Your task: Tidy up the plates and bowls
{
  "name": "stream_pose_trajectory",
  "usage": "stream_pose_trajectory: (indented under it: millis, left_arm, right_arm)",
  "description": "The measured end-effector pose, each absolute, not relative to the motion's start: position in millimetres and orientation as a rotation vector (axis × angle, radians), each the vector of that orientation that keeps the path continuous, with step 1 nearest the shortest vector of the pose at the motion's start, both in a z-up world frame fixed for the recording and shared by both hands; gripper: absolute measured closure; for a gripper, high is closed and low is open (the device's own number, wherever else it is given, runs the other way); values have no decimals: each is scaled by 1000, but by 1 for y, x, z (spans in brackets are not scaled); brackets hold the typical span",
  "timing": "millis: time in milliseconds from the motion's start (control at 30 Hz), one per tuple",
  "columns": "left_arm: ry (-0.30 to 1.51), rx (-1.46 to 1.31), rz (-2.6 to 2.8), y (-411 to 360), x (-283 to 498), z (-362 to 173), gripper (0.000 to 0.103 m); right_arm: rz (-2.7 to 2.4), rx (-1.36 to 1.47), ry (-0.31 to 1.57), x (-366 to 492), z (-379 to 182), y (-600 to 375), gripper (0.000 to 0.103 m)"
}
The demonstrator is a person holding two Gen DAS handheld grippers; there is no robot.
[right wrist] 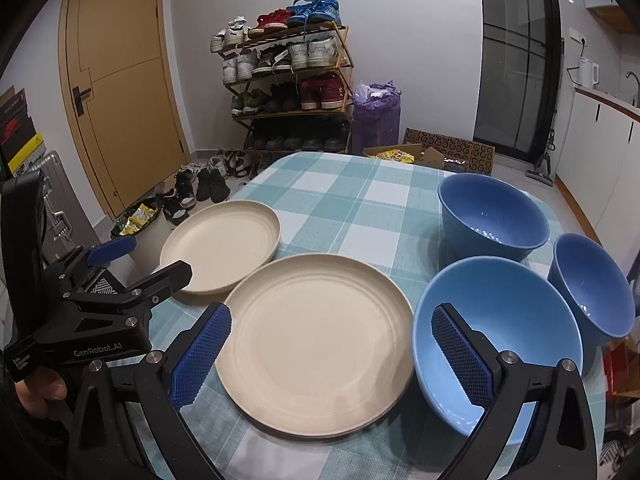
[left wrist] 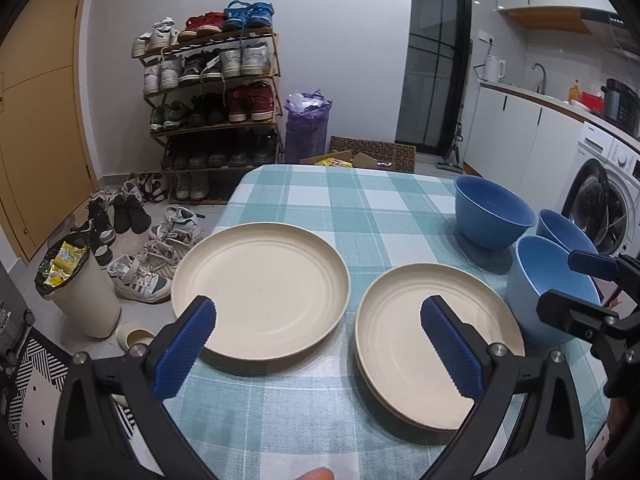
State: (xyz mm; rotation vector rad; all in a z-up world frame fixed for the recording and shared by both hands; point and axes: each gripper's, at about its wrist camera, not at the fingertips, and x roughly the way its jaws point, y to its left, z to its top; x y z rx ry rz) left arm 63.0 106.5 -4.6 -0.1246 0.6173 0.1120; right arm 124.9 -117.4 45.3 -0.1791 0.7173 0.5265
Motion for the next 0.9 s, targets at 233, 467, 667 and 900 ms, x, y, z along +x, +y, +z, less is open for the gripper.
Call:
stream_pose_trajectory:
  millis: [233, 467, 667, 900]
  left_arm:
    - [613, -136, 171, 121, 65, -6, 0]
    - [601, -139, 200, 133, 73, -5, 0]
    - [588, -153, 248, 149, 77, -1, 0]
    - [594, -185, 286, 169, 81, -4, 0]
  right_arm:
    - [552, -161, 707, 134, 55, -108, 1]
    - [571, -172, 712, 144, 55, -95, 1]
    - [571, -169, 719, 154, 59, -85, 1]
    - [564, -189, 719, 164, 64, -73, 1]
